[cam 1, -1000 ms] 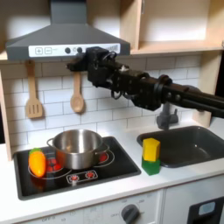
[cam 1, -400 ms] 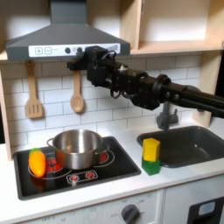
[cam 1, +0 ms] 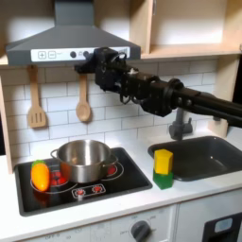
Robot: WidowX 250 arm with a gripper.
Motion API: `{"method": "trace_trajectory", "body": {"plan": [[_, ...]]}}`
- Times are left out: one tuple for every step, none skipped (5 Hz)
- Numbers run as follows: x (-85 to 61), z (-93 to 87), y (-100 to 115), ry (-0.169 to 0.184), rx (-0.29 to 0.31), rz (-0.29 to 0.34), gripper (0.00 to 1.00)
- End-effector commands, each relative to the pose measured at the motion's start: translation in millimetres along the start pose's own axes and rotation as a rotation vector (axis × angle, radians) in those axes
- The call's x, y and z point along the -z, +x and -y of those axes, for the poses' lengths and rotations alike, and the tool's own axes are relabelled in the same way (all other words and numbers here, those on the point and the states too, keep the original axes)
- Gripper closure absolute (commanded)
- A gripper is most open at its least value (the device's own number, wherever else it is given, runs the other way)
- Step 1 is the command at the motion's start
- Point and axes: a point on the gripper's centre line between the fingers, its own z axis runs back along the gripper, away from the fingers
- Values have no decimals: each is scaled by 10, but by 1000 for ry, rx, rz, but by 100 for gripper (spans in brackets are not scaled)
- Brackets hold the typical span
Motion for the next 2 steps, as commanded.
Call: {"method": "trace_trajectory", "body": {"plan": [[46,-20,-24,2,-4,-13,100],[44,-34,-41,5,-2,-15,100]]}}
